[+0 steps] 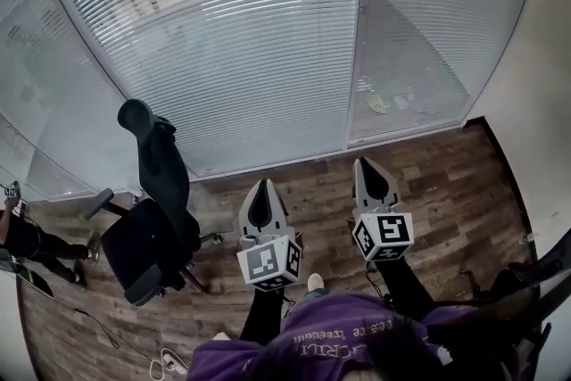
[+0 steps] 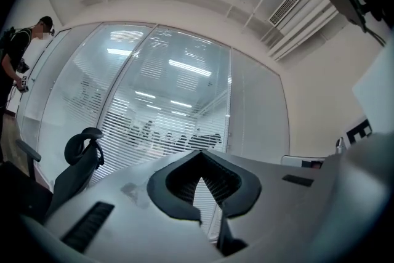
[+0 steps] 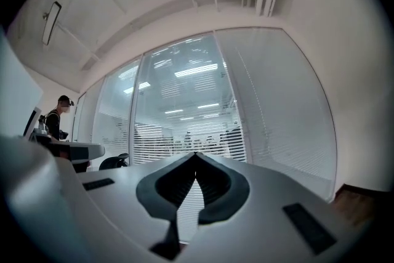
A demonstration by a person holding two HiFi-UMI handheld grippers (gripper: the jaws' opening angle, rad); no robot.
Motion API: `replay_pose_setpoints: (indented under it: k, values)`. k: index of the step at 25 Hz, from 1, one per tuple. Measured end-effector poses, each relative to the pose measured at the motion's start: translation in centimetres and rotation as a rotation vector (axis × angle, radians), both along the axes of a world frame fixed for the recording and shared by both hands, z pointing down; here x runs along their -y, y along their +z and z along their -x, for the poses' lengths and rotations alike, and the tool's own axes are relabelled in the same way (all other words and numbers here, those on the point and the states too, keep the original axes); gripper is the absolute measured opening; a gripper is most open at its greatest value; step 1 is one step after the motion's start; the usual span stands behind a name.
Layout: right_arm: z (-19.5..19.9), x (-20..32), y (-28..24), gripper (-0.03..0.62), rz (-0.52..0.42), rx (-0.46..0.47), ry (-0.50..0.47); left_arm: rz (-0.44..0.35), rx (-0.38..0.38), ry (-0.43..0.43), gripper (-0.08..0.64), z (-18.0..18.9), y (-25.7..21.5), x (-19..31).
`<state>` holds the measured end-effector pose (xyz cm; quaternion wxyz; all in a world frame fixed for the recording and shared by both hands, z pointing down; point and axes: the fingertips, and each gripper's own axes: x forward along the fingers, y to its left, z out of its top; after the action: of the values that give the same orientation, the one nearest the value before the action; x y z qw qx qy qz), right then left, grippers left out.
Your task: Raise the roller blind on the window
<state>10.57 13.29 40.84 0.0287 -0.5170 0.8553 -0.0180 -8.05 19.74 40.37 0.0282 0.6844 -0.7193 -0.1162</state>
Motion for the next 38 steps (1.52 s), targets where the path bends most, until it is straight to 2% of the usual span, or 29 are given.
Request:
replay_pose_setpoints:
  k: [4, 15, 20, 29, 38]
  values:
    - [0.9, 2.0, -0.5, -0.003, -0.029, 0.006, 0.01, -0.002, 0.002, 0.019, 0.0, 1.0, 0.2, 2.2]
    - [1.6, 7.6, 0.7, -0.003, 0.01, 0.0, 0.014, 0.035, -0.007, 0.034, 0.0, 1.5, 1.6, 7.9]
    - [3.1, 12.0, 1.1, -0.003, 0.001, -0.008, -0.024, 0.042, -0.013, 0.005, 0.0, 2.7, 2.0, 11.8]
    - [3.6, 21.8, 0.6, -0.003, 0.02, -0.016, -0.075, 0.055, -0.029, -0.037, 0.0, 2.3, 1.6, 20.8]
    - [4.0, 27.6, -0.3, -0.003, 0.0, -0.031, -0.11, 0.034, -0.054, -0.09, 0.0, 3.0, 1.4, 25.8]
